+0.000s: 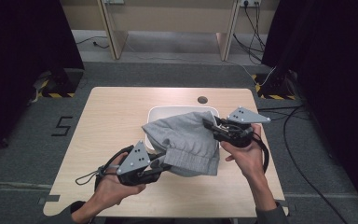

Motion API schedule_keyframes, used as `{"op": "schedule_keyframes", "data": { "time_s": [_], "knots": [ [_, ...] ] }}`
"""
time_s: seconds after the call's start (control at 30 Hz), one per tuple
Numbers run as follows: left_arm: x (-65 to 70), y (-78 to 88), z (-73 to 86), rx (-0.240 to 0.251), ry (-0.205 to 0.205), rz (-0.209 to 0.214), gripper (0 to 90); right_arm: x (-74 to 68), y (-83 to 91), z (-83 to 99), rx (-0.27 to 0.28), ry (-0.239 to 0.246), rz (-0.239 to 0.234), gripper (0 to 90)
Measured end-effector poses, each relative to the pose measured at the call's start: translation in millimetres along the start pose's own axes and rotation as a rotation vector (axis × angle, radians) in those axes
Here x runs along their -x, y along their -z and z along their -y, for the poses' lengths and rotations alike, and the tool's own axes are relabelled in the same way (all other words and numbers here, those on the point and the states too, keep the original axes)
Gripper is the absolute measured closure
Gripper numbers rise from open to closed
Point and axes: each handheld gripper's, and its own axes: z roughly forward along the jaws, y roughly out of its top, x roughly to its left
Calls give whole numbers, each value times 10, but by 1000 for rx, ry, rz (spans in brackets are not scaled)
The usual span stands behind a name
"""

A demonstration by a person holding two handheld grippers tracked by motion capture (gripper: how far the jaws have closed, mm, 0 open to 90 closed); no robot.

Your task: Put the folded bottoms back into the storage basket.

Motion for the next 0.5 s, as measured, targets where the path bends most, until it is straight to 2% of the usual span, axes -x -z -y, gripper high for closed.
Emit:
{"op": "schedule_keyframes", "data": {
  "time_s": [0.5],
  "knots": [
    [-255,-226,-114,-36,17,-20,702,212,-202,-134,-44,9,32,726]
  ]
}}
